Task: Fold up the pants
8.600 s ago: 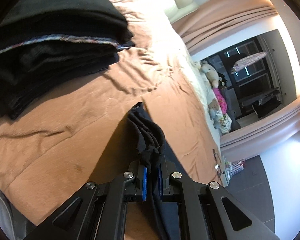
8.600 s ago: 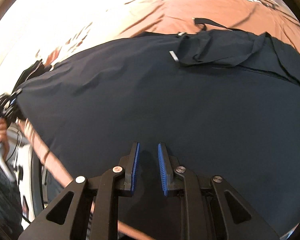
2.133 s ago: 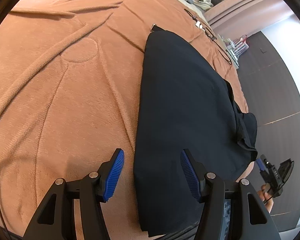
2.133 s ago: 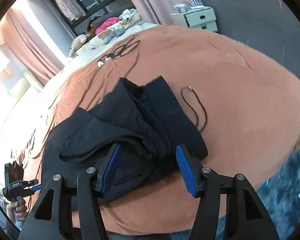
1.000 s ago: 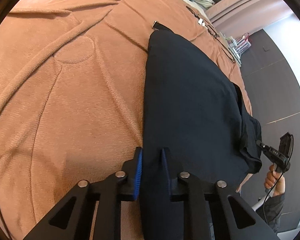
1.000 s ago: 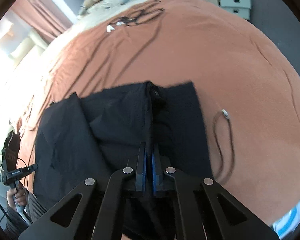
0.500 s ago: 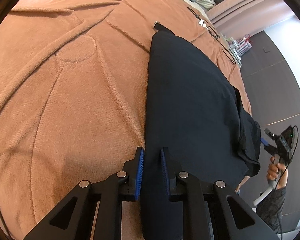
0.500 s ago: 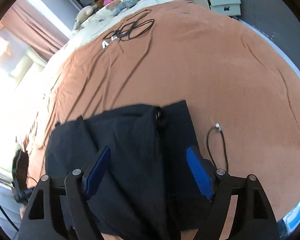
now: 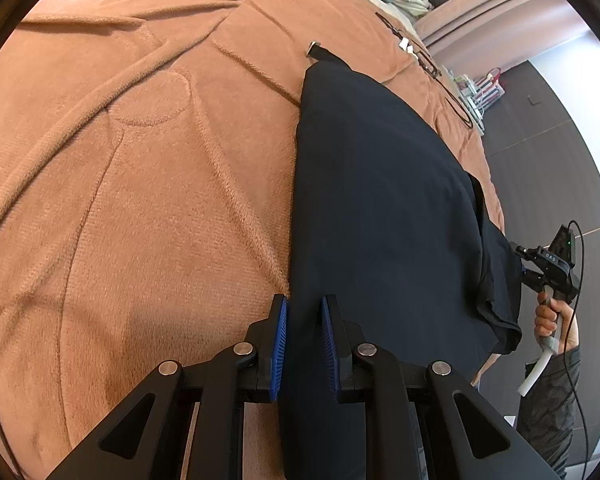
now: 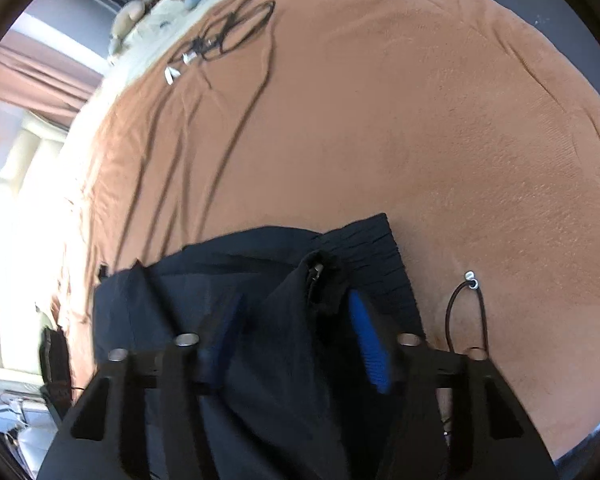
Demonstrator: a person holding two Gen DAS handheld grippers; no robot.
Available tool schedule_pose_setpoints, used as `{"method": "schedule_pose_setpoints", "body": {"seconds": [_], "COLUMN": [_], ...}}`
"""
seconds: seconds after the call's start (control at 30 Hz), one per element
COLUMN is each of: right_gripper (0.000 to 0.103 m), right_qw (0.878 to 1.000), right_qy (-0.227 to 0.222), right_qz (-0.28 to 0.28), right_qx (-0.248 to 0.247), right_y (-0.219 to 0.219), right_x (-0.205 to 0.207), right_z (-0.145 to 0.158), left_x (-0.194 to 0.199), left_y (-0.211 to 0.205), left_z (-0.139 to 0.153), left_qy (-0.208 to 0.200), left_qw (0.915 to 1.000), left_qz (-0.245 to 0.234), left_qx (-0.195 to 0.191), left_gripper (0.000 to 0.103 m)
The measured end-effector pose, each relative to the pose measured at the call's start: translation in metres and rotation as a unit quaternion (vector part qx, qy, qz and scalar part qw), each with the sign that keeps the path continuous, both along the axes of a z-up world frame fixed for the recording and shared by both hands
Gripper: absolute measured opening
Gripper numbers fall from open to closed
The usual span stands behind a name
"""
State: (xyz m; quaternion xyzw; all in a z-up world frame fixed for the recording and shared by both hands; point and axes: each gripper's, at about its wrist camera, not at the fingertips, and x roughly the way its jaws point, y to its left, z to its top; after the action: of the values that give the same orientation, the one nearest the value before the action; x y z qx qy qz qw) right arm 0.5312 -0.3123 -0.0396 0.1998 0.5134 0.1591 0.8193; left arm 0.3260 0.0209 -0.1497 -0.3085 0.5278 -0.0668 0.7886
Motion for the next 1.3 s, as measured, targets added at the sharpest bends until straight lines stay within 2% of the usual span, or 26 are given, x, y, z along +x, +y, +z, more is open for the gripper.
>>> {"method": "schedule_pose_setpoints", "body": {"seconds": [0.07, 0.17, 0.37, 0.53, 0.6, 0.7, 0.8, 0.83, 0.87, 0.93, 0.97, 1.3], "right_gripper": [0.024, 0.016, 0.014, 0.014, 0.014, 0.019, 0.022, 0.029, 0.043, 0.058, 0.061, 0.061], "right_qw": [1.000, 0.999, 0.991, 0.976, 0.968, 0.968, 0.975, 0.977, 0.978, 0.977, 0.977, 0.989], "right_qy": [-0.004, -0.034, -0.123, -0.197, -0.219, -0.196, -0.170, -0.166, -0.165, -0.176, -0.178, -0.133], "right_qz": [0.003, 0.013, 0.025, 0.032, 0.032, 0.003, -0.016, -0.021, -0.028, -0.041, -0.044, -0.044], "right_qx": [-0.005, -0.019, -0.053, -0.088, -0.116, -0.158, -0.140, -0.131, -0.122, -0.110, -0.106, -0.057], "right_y": [0.004, 0.009, 0.024, 0.039, 0.047, 0.053, 0.047, 0.044, 0.038, 0.027, 0.021, -0.029], "right_x": [-0.003, -0.010, -0.024, -0.032, -0.038, -0.036, -0.042, -0.045, -0.050, -0.068, -0.073, -0.125], "right_z": [0.005, 0.015, 0.045, 0.062, 0.057, 0.037, 0.026, 0.025, 0.025, 0.028, 0.030, 0.010], "left_x": [0.000, -0.001, -0.004, -0.006, -0.006, -0.006, -0.006, -0.006, -0.006, -0.007, -0.007, -0.012], "left_y": [-0.001, -0.001, 0.001, 0.003, 0.004, 0.004, 0.005, 0.006, 0.007, 0.008, 0.008, 0.006], "left_z": [0.002, 0.003, 0.003, 0.004, 0.004, 0.005, 0.010, 0.011, 0.010, 0.010, 0.010, 0.015], "left_qy": [0.000, -0.002, -0.004, -0.007, -0.007, -0.006, -0.011, -0.013, -0.013, -0.013, -0.013, -0.017], "left_qw": [1.0000, 1.0000, 1.0000, 1.0000, 1.0000, 1.0000, 0.9999, 0.9999, 0.9999, 0.9999, 0.9999, 0.9998], "left_qz": [0.001, 0.002, 0.002, 0.002, 0.002, 0.001, 0.001, 0.000, 0.000, 0.000, 0.000, -0.003], "left_qx": [0.002, 0.001, -0.001, -0.002, -0.002, -0.001, -0.002, -0.003, -0.004, -0.007, -0.009, -0.010], "left_gripper": [0.019, 0.019, 0.019, 0.019, 0.019, 0.019, 0.019, 0.019, 0.019, 0.019, 0.019, 0.019]}}
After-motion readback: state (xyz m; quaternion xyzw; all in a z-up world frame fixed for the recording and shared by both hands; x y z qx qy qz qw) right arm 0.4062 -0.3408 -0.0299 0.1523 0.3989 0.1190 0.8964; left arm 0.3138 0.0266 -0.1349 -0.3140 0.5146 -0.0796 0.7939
